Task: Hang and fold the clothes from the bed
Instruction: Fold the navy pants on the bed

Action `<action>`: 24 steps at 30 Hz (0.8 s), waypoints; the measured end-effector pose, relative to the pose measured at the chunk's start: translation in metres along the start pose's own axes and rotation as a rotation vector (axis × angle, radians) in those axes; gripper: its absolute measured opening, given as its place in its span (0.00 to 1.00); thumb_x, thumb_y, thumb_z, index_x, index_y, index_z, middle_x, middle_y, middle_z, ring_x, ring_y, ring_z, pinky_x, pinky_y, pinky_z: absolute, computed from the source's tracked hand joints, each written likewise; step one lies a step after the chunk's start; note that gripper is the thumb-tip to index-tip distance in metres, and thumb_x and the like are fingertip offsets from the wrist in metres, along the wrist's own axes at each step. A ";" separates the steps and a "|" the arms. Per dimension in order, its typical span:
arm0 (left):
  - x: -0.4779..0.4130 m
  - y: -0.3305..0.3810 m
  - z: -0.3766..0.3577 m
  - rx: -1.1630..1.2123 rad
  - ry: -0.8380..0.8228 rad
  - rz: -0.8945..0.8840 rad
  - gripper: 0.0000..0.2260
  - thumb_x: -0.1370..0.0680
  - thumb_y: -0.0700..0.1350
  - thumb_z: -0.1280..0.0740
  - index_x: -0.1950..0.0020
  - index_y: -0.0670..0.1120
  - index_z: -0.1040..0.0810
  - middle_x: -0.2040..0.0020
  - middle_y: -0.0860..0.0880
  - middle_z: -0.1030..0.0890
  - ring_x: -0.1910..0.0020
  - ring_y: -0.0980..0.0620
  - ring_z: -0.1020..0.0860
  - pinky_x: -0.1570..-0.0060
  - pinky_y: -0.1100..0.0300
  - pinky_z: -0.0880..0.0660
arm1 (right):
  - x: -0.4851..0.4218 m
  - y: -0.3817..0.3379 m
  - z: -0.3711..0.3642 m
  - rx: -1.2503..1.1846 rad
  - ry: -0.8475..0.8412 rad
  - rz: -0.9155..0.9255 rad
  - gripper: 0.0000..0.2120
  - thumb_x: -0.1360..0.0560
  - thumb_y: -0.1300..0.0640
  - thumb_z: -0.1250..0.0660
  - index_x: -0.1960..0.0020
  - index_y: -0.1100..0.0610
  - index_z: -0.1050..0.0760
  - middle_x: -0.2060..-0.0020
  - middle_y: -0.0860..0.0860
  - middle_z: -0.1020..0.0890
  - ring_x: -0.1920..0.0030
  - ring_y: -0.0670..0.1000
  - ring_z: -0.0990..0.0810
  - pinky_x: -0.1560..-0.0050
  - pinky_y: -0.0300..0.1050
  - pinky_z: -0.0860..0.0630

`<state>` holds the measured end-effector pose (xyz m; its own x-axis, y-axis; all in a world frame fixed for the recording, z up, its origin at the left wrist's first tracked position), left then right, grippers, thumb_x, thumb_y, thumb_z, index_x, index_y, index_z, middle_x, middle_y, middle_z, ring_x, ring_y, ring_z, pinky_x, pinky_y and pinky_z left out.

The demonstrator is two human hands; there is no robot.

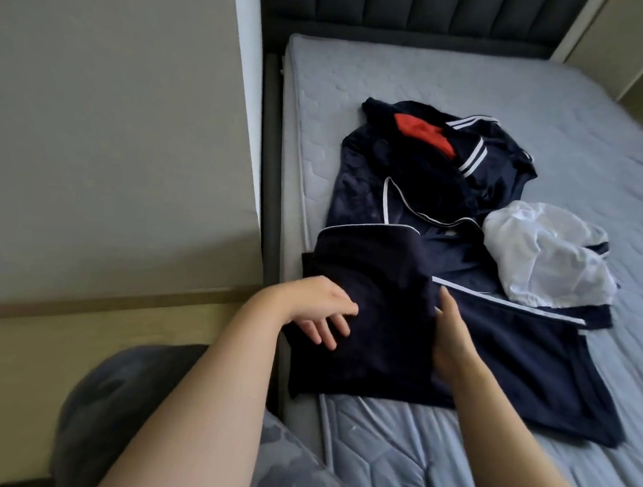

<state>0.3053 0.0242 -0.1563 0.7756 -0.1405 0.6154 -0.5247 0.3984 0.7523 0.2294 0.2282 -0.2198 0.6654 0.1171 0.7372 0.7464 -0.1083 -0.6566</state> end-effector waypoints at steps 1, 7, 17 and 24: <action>-0.003 -0.004 -0.003 -0.082 -0.003 0.054 0.12 0.19 0.47 0.41 0.40 0.44 0.26 0.55 0.46 0.18 0.68 0.50 0.18 0.71 0.64 0.24 | -0.001 -0.002 0.009 0.040 -0.087 0.073 0.24 0.22 0.40 0.43 0.43 0.58 0.20 0.51 0.58 0.16 0.49 0.55 0.17 0.48 0.48 0.22; -0.018 -0.011 0.015 -0.126 0.577 -0.001 0.10 0.23 0.42 0.41 0.55 0.46 0.20 0.59 0.48 0.17 0.64 0.48 0.18 0.65 0.61 0.24 | -0.011 0.006 0.007 0.291 -0.123 0.261 0.15 0.27 0.67 0.33 0.40 0.61 0.25 0.55 0.57 0.15 0.57 0.55 0.16 0.56 0.48 0.20; -0.045 -0.049 0.009 0.092 0.530 0.085 0.27 0.23 0.60 0.38 0.29 0.47 0.33 0.34 0.47 0.26 0.38 0.46 0.26 0.45 0.56 0.31 | -0.016 0.008 0.014 0.405 0.004 0.122 0.06 0.26 0.60 0.32 0.52 0.62 0.23 0.65 0.57 0.18 0.65 0.54 0.20 0.62 0.45 0.22; -0.050 -0.052 0.009 0.333 0.560 0.015 0.18 0.27 0.60 0.32 0.43 0.52 0.26 0.49 0.54 0.22 0.58 0.59 0.24 0.60 0.62 0.29 | -0.037 -0.006 -0.002 0.398 0.186 0.438 0.17 0.23 0.44 0.37 0.46 0.57 0.24 0.52 0.52 0.19 0.50 0.50 0.21 0.46 0.46 0.26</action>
<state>0.2905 0.0019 -0.2241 0.7856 0.3926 0.4783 -0.5477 0.0814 0.8327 0.2003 0.2221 -0.2434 0.9253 -0.0328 0.3779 0.3720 0.2729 -0.8872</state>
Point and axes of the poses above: each hand's wrist, its own x-axis away from the middle knuckle, its own z-axis out of the back of the hand, y = z × x, the point moved 3 cm from there along -x, towards the middle knuckle
